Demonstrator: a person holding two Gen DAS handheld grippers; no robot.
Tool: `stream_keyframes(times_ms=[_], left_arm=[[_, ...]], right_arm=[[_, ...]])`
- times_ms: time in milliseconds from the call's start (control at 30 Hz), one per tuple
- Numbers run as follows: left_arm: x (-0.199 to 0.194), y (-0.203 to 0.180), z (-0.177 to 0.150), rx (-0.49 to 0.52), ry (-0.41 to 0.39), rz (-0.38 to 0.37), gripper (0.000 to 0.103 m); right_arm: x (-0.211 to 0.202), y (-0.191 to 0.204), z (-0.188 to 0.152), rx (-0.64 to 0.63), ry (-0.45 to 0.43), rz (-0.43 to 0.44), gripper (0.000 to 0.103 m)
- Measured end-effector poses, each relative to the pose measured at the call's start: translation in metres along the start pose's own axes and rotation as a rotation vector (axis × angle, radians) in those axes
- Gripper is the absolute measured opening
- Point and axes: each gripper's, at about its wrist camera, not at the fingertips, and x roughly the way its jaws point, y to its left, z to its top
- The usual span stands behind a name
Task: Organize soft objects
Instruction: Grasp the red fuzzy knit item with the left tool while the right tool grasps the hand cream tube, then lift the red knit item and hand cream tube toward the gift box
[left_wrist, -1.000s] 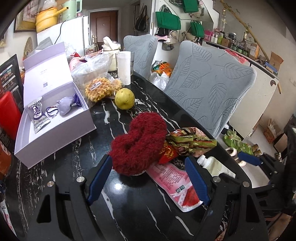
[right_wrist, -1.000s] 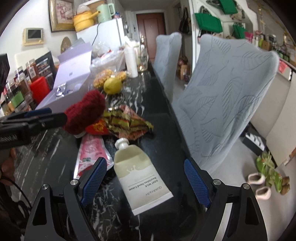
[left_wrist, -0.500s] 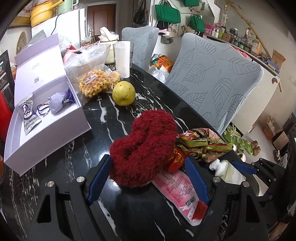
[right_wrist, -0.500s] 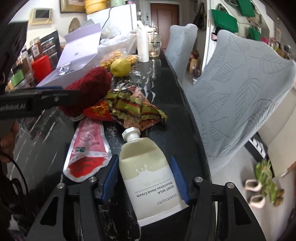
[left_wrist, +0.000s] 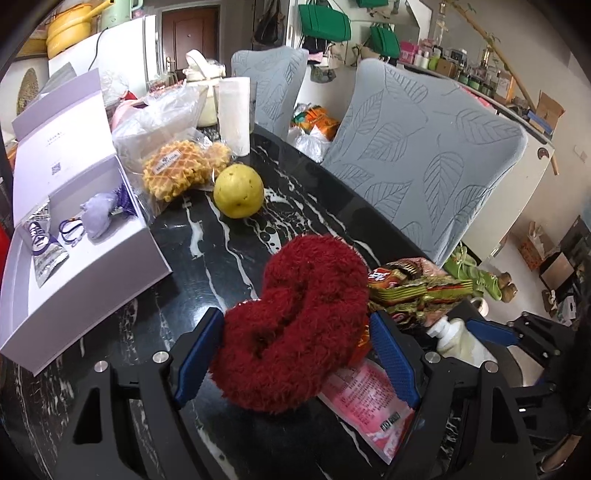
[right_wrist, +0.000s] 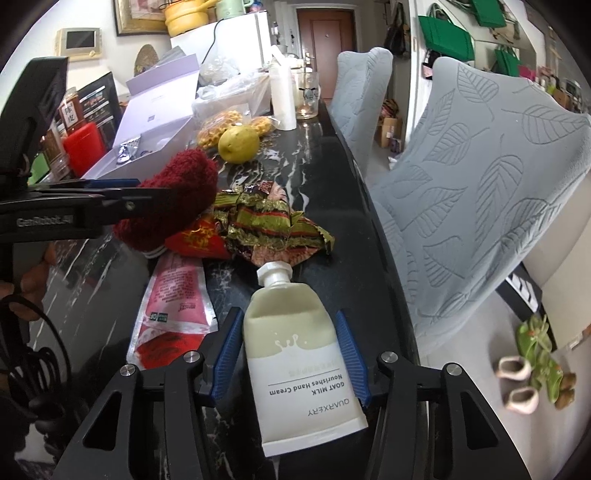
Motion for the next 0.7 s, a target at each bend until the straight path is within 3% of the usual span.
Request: stream_keyframes(times_ms=[233, 400, 467, 533, 567, 700], left_arm=[[0.019, 0.009, 0.003, -0.040, 0.035, -0.036, 0.081], [0.027, 0.012, 0.001, -0.078, 0.040, -0.074, 0.079], [0.026, 0.012, 0.001, -0.078, 0.030, -0.077, 0.071], [0.023, 0.011, 0.000, -0.074, 0.015, -0.080, 0.051], [0.021, 0.011, 0.000, -0.075, 0.008, -0.080, 0.047], [0.012, 0.013, 0.000, -0.078, -0.013, -0.070, 0.041]], right_arm=[[0.002, -0.001, 0.001, 0.007, 0.010, 0.006, 0.052], [0.005, 0.003, 0.001, -0.010, 0.014, 0.001, 0.061], [0.006, 0.005, 0.000, -0.020, 0.013, -0.010, 0.062], [0.006, 0.007, -0.001, -0.037, 0.007, -0.027, 0.059], [0.006, 0.008, -0.002, -0.049, 0.002, -0.043, 0.051], [0.004, 0.005, -0.001, -0.017, 0.000, -0.041, 0.051]])
